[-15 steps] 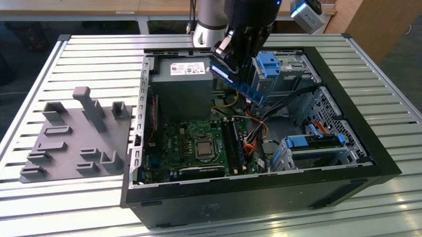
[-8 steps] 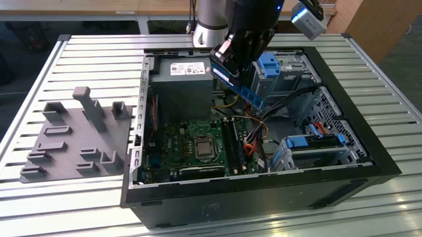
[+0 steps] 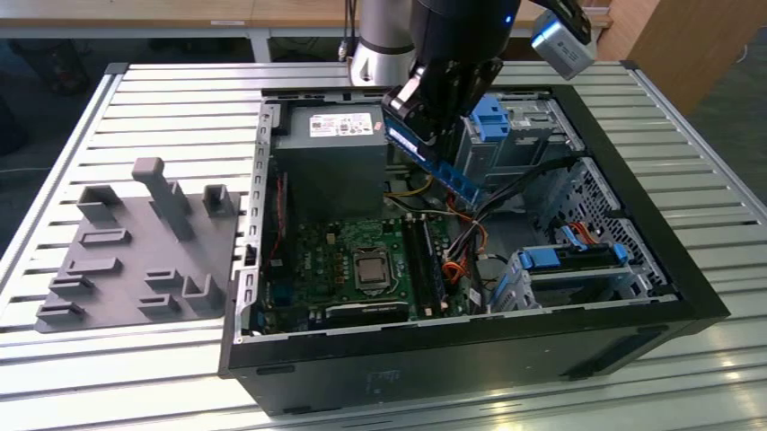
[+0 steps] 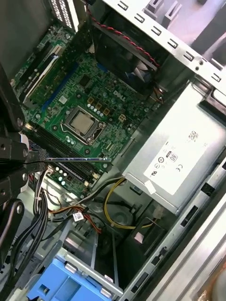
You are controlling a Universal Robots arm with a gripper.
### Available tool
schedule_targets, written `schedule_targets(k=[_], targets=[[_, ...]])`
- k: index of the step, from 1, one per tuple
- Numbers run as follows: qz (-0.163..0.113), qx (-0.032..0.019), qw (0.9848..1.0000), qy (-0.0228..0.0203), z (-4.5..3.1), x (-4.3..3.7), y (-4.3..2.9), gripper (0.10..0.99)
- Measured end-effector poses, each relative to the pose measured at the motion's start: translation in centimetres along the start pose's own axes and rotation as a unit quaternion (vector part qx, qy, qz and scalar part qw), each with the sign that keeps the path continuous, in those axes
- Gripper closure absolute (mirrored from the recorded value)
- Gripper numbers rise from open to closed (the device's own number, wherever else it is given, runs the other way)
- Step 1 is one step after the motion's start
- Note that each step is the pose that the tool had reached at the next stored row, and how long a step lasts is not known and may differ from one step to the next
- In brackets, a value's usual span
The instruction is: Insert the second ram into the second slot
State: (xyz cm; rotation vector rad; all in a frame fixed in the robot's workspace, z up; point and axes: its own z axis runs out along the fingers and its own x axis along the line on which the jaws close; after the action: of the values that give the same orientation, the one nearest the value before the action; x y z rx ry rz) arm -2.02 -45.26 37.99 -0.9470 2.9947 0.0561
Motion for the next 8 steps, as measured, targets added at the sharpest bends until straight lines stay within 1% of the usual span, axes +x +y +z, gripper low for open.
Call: schedule_targets(k=[2, 4, 6, 8], targets=[[0.017, 0.0003, 0.9999, -0.0005, 0.02, 0.00, -0.01, 0.973], [0.035, 0.0006, 0.9994, -0.0011, 0.04, 0.00, -0.01, 0.973], [0.052, 0.0009, 0.9986, -0.0016, 0.07, 0.00, -0.01, 0.973], [0.070, 0.0011, 0.9975, -0.0022, 0.09, 0.01, -0.01, 0.973]])
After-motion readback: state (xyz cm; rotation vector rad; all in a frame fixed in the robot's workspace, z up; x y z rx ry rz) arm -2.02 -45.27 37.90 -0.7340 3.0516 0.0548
